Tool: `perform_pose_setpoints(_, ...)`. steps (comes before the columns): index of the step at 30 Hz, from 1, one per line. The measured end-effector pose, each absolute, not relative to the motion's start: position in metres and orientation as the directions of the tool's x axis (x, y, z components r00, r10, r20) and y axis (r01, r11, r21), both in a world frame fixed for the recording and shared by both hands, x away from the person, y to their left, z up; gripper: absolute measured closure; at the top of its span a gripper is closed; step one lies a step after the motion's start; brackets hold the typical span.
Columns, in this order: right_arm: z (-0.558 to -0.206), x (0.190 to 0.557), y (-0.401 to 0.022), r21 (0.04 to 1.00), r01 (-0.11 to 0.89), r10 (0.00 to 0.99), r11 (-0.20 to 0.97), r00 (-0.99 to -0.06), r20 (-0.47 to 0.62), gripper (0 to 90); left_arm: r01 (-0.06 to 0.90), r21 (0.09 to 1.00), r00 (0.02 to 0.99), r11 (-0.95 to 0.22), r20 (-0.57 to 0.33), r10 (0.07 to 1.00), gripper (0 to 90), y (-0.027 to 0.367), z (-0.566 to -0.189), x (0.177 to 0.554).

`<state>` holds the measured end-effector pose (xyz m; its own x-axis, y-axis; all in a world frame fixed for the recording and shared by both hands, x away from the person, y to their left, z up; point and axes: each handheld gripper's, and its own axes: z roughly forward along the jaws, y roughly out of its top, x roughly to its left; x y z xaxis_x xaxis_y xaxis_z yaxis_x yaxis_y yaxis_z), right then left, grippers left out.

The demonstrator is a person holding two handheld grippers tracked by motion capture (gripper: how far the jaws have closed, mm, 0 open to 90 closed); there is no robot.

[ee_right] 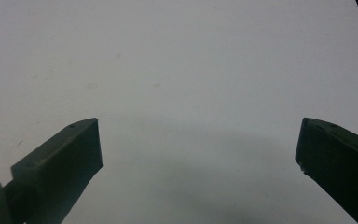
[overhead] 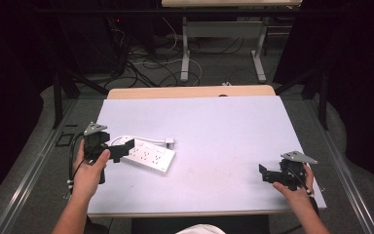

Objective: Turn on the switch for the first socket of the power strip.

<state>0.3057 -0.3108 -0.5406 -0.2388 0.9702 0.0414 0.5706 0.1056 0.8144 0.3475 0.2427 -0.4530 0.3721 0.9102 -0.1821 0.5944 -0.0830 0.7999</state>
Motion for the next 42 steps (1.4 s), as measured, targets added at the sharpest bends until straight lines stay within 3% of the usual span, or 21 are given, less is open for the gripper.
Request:
perform_pose_setpoints(18, -0.541, 0.305, -0.310, 0.814, 0.572, 0.971, 0.105, -0.236, 0.040, 0.0, 0.575, 0.817, 0.345, -0.049, -0.188, 0.919, 1.4, 0.271, -0.478, 0.312)
perform_pose_setpoints(42, -0.542, 0.306, -0.310, 0.810, 0.577, 0.970, 0.105, -0.238, 0.044, 0.0, 0.598, 0.800, 0.324, -0.047, -0.188, 0.927, 1.7, 0.284, -0.526, 0.311)
